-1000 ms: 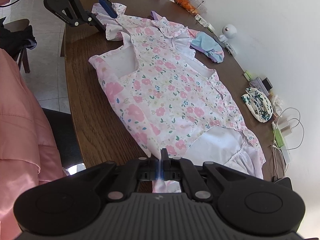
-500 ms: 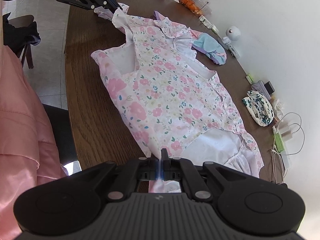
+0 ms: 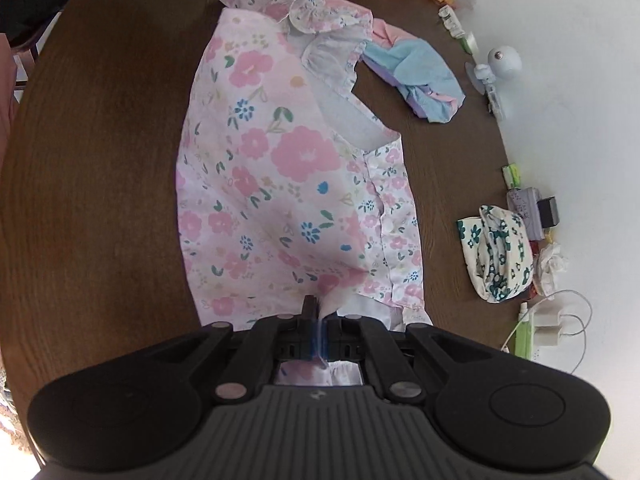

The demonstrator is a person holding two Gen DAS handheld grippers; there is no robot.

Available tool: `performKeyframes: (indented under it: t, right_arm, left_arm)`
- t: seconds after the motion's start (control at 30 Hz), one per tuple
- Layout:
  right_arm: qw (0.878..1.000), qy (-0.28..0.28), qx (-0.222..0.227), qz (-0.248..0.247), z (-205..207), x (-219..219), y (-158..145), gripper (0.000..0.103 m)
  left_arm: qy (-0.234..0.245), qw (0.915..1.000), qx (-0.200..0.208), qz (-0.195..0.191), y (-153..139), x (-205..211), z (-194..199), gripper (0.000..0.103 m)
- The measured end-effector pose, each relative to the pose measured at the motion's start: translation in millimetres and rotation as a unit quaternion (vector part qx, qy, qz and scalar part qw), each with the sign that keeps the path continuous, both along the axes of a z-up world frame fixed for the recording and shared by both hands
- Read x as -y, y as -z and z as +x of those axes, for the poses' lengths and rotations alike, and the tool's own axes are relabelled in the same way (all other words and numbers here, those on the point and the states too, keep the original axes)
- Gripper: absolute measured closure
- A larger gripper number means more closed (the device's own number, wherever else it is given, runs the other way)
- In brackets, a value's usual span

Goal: Fold clothes

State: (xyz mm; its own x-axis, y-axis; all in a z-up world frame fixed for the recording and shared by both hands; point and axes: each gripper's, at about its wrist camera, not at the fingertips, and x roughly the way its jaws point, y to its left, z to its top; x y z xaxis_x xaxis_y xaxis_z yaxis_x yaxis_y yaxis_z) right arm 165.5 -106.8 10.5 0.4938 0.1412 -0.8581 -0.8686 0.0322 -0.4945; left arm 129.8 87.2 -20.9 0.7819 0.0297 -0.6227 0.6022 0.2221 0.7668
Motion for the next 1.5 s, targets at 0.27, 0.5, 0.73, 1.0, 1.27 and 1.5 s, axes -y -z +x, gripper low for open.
performKeyframes:
  t: [0.27,0.5,0.73,1.0,1.27,1.5]
  right_arm:
    - [0.996,0.019,-0.081,0.033,47.3,4.3,28.7,0.1]
    - [0.994,0.028,-0.094,0.056,48.6,11.5,31.9,0.099]
    - [0.993,0.039,-0.089,0.07,48.4,14.6,33.9,0.099]
    - [0.992,0.044,-0.08,0.084,44.7,16.8,35.2,0.099]
    - [0.99,0.054,-0.083,0.103,44.0,22.0,34.4,0.099]
    - [0.986,0.056,-0.105,0.113,48.9,26.6,32.1,0.099]
  left_arm:
    - [-0.039,0.9846,-0.096,-0.141,-20.4,-42.0,31.3,0.062]
    - [-0.128,0.9139,-0.111,-0.369,-63.3,-103.8,2.9,0.047]
    - [-0.269,0.8331,-0.12,-0.468,-35.3,-121.7,-27.4,0.047]
    - [-0.365,0.7344,-0.125,-0.558,-18.1,-147.7,-39.5,0.063]
    - [-0.372,0.7209,-0.141,-0.567,-3.0,-139.7,-20.1,0.087]
    - [-0.355,0.762,-0.125,-0.527,-11.4,-138.0,-24.2,0.102]
